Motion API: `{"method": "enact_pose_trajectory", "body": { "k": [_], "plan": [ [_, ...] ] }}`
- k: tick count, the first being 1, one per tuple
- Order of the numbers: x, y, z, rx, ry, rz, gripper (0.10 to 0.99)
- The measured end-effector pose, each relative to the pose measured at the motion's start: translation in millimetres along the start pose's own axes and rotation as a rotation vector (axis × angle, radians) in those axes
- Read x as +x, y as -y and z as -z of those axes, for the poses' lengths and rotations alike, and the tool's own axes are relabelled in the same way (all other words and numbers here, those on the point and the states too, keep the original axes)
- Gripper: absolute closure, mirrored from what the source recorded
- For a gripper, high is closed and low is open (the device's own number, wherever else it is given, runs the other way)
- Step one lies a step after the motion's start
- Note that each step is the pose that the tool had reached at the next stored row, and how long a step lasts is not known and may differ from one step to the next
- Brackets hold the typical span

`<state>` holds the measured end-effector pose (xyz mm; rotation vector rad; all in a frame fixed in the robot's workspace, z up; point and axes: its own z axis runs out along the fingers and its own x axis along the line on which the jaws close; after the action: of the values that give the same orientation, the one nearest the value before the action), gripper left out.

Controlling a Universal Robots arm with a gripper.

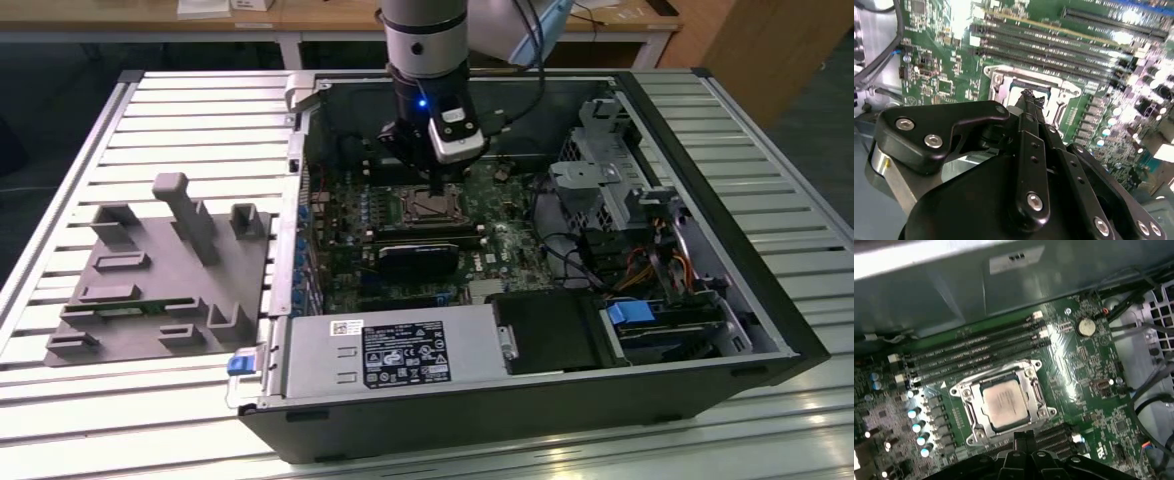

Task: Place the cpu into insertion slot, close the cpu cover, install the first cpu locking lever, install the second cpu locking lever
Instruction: 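Install the second cpu locking lever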

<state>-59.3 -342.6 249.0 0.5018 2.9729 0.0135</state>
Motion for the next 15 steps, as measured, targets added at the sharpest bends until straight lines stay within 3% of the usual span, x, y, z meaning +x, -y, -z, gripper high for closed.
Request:
{"method": "enact_pose_trajectory", "body": {
  "k": [9,15],
  "plan": [
    [-5.0,16.6,-0.5,-0.002,-0.0007,0.000,0.984],
    [-3.4,25.2,-1.7,-0.023,-0.0080,-0.001,0.984]
  ]
}}
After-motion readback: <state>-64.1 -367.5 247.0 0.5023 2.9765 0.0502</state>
